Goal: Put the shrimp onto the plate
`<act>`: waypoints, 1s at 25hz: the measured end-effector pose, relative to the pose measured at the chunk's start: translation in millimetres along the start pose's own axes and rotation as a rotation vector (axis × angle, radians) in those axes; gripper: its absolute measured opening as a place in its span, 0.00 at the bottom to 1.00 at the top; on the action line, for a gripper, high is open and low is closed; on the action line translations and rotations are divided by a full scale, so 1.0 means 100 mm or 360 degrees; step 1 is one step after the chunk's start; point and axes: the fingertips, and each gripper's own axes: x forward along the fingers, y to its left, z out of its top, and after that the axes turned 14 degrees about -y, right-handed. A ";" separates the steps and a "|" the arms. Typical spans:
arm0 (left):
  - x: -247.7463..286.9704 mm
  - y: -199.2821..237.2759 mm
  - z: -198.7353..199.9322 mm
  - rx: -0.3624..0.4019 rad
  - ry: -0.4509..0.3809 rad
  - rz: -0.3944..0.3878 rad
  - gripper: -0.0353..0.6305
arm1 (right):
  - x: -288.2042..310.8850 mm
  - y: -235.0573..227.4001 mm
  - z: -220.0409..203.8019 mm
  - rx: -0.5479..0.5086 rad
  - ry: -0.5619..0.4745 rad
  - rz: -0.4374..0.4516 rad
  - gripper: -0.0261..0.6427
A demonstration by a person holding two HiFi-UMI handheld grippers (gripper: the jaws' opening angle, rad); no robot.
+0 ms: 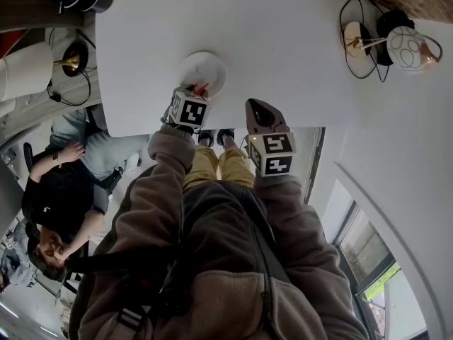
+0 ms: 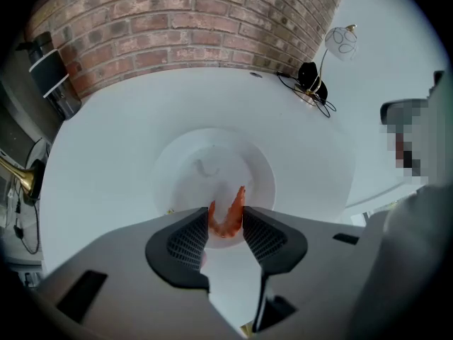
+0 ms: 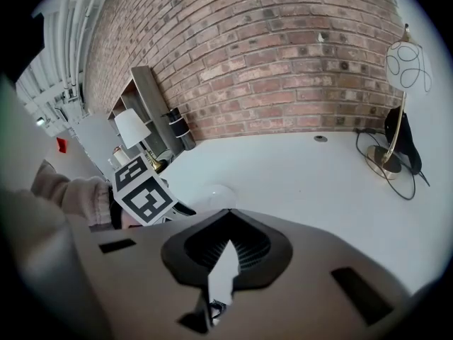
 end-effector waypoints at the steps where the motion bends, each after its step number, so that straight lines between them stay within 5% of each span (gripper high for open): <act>1: 0.00 0.00 0.00 -0.0006 0.0002 0.0003 0.28 | -0.01 0.00 -0.01 0.0002 0.0000 0.0002 0.04; 25: 0.04 -0.03 -0.03 0.0081 0.0142 -0.0013 0.27 | -0.15 -0.02 -0.06 0.0057 -0.0001 0.0007 0.04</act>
